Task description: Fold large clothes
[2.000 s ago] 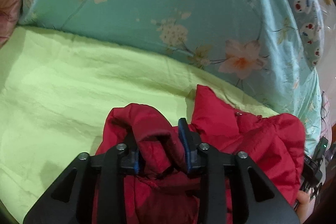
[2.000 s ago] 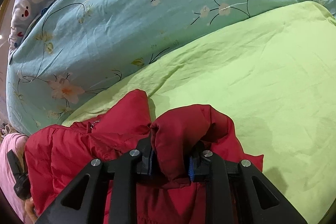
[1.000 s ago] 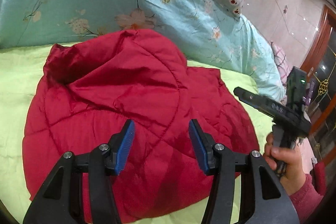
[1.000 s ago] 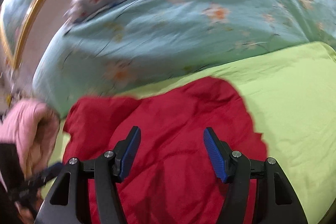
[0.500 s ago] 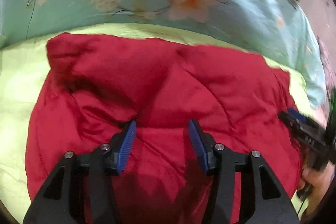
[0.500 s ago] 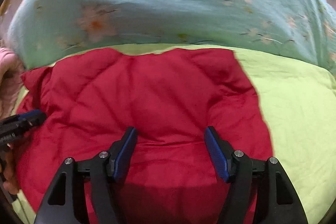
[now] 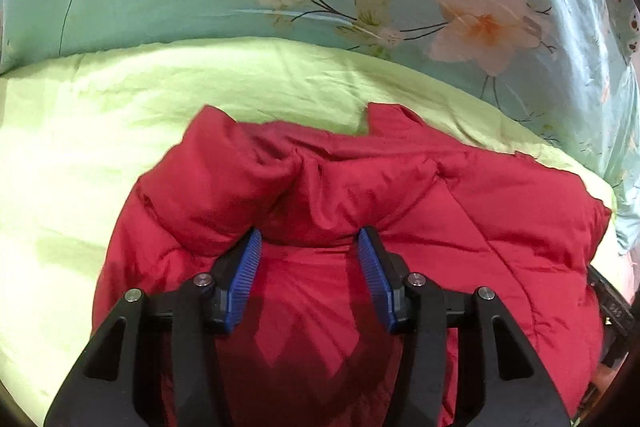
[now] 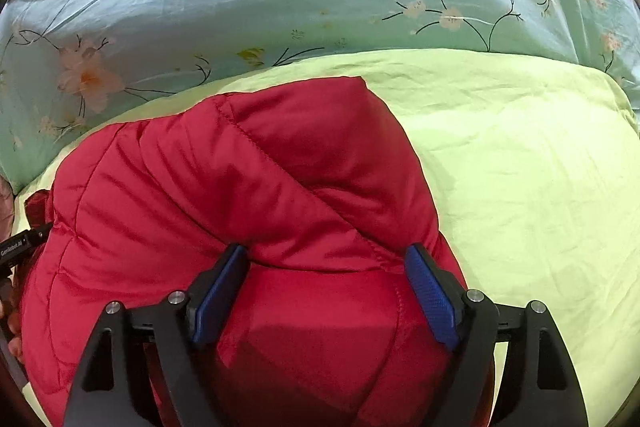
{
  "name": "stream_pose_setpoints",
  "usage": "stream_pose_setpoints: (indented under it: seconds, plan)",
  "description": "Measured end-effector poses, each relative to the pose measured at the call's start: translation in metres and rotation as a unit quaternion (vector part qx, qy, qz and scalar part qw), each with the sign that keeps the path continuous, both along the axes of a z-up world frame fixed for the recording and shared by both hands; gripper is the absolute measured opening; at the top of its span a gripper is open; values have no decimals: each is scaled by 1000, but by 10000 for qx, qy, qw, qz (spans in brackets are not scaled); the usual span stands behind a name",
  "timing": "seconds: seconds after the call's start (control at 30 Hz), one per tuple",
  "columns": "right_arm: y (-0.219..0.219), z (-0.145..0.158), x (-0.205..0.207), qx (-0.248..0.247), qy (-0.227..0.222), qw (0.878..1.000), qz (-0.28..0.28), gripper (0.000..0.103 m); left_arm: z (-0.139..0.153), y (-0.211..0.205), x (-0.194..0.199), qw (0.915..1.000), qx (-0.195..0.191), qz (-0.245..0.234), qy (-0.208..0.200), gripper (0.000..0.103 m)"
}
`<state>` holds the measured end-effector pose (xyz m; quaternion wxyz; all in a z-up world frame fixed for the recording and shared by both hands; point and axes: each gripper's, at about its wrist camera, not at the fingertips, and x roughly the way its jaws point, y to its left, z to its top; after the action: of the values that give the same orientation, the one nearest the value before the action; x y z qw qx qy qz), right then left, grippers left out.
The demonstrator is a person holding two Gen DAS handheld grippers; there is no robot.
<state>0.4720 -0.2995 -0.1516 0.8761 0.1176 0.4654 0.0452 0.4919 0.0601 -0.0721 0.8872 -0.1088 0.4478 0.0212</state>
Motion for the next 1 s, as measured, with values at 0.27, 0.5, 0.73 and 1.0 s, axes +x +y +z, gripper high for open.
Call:
stream_pose_setpoints:
  seconds: [0.27, 0.5, 0.73, 1.0]
  plan:
    - [-3, -2, 7, 78, 61, 9998, -186, 82, 19, 12, -25, 9991, -400, -14, -142, 52]
    - [-25, 6, -5, 141, 35, 9975, -688, 82, 50, 20, -108, 9976, -444, -201, -499, 62]
    - [-53, 20, -33, 79, 61, 9953, -965, 81, 44, 53, -160, 9978, -392, 0, -536, 67]
    - [-64, 47, -84, 345, -183, 9967, -718, 81, 35, 77, -206, 9958, -681, 264, -546, 73]
